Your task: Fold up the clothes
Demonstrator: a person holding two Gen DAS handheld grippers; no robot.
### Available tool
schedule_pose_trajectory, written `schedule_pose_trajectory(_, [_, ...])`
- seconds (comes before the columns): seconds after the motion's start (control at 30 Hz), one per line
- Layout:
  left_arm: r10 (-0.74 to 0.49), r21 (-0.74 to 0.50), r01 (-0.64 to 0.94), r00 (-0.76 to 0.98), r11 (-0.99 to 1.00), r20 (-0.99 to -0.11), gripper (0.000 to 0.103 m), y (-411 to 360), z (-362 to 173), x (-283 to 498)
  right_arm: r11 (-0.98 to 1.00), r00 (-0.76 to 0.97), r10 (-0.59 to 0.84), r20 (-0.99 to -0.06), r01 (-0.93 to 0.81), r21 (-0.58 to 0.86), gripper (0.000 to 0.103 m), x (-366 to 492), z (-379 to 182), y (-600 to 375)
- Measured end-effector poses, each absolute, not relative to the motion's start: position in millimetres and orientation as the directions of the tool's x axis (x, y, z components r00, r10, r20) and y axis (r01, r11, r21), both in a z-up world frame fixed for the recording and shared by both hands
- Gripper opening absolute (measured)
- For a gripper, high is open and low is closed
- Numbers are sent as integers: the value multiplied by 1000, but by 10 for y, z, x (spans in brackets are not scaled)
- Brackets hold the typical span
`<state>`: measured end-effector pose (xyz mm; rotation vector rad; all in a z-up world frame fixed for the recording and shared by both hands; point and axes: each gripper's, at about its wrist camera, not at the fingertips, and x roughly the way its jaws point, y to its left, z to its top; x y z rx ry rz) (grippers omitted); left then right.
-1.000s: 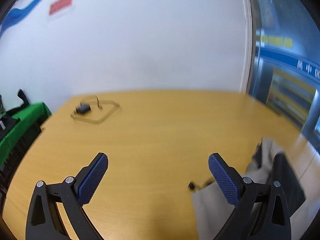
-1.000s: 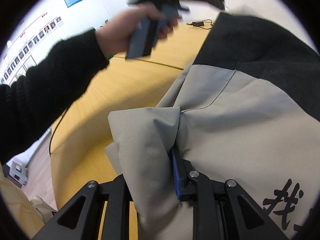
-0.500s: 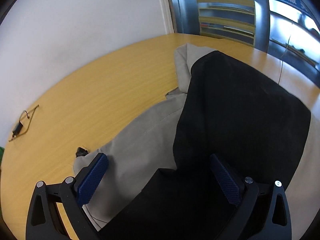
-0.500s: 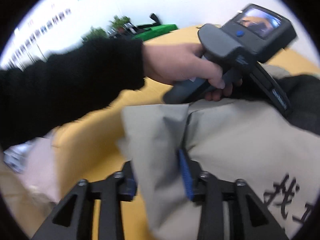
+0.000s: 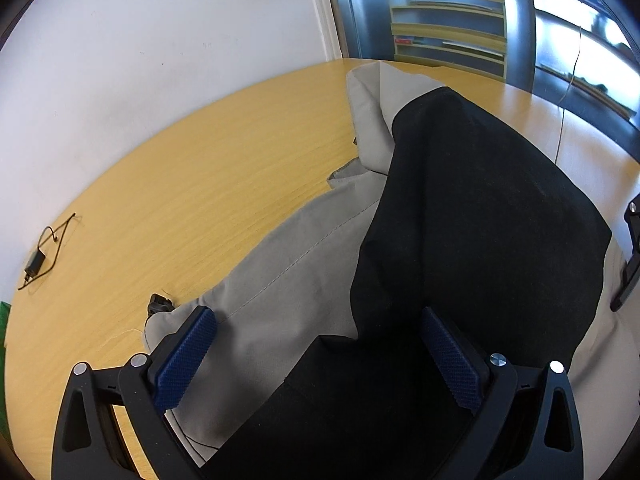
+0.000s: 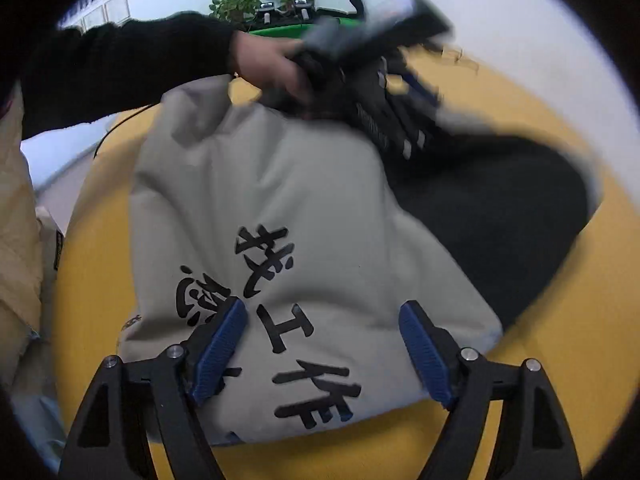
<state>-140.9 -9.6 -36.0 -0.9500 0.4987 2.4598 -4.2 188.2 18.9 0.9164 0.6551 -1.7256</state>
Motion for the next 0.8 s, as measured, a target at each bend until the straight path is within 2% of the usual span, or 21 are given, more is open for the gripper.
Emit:
schedule_pose_trajectory(0.2, [281, 157, -472, -725, -867, -629, 103, -228, -5, -1128, -293, -207, -553, -807, 955, -45, 82, 36, 148, 1956])
schedule_pose_trajectory(0.23, [281, 154, -462, -735, -873, -617, 99, -250, 54, -1082, -297, -212, -555, -805, 954, -46, 82, 17, 143, 1958])
schedule_pose_trajectory(0.33, [287, 140, -440, -762, -887, -581, 98, -316, 258, -915, -300, -220, -550, -806, 952, -55, 82, 51, 128, 2006])
schedule_pose_trajectory(0.43, [398, 82, -526, -728, -847, -558, 100, -303, 673, -382, -294, -218, -539, -814, 954, -61, 82, 83, 133, 1974])
schedule_pose_trajectory(0.57, [431, 156, -654, -640, -740, -636, 102, -56, 486, 243, -299, -217, -553, -805, 953, -51, 82, 107, 117, 1964])
schedule_pose_trajectory(0.73, [294, 169, -657, -533, -735, -793, 100, -63, -296, 362, -322, -227, -556, -799, 946, -45, 82, 63, 102, 1980])
schedule_pose_trajectory(0.8, [324, 127, -641, -536, -757, -780, 101, -203, -390, 422, -326, -225, -553, -802, 944, -40, 82, 106, 111, 2016])
